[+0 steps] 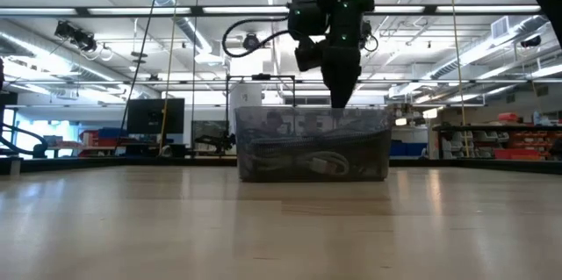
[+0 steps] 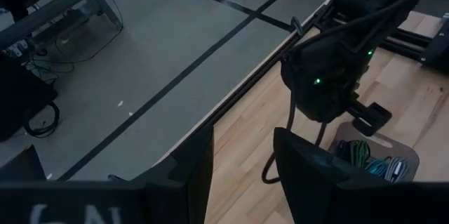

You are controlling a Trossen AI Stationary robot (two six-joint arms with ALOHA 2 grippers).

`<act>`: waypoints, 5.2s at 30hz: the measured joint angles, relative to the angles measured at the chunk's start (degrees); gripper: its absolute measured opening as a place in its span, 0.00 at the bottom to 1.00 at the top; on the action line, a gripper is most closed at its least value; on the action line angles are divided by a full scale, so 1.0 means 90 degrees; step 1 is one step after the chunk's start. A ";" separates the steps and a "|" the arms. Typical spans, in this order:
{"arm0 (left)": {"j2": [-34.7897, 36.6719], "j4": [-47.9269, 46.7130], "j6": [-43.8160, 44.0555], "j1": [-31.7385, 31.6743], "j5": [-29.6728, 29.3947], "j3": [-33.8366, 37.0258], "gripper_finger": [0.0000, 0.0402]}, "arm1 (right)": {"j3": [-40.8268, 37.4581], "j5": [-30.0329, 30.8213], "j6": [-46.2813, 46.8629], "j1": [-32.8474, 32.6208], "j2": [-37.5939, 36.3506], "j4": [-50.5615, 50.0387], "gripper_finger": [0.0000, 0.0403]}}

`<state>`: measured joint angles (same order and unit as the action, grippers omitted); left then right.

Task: Pick and place USB-C Cables
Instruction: Adjust the black bin, then return to Home Position

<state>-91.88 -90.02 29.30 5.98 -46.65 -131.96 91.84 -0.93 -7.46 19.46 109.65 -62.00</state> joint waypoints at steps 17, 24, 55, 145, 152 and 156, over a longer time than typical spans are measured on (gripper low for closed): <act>0.0000 0.0001 -0.0004 0.0000 0.0000 0.0000 0.39 | -0.0727 -0.0458 0.0180 -0.0109 0.0005 0.0166 0.00; 0.0000 0.0000 -0.0005 0.0000 0.0000 0.0000 0.39 | -0.0761 -0.0543 0.0391 -0.0312 0.0005 0.0183 0.00; 0.0123 0.0001 -0.1185 0.0937 0.0626 0.0009 0.39 | -0.0608 -0.0101 0.1023 -0.0376 -0.3800 0.0897 0.00; 0.7298 1.3549 -0.2854 0.0890 0.5215 1.4205 0.39 | -0.8005 -0.4395 0.2371 -0.0366 -1.2162 0.5213 0.02; 0.7298 1.3336 -0.2834 -0.0088 0.5796 1.4294 0.39 | -0.8010 -0.3819 0.1573 -0.0315 -1.2140 0.4843 0.02; 0.7293 1.3253 -0.2834 -0.0844 0.6412 1.4294 0.39 | -0.8010 -0.3525 0.1320 -0.0303 -1.2140 0.4751 0.02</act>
<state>-26.24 29.26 3.79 -1.62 11.06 -3.31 19.75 -32.65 4.41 16.73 0.38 -19.24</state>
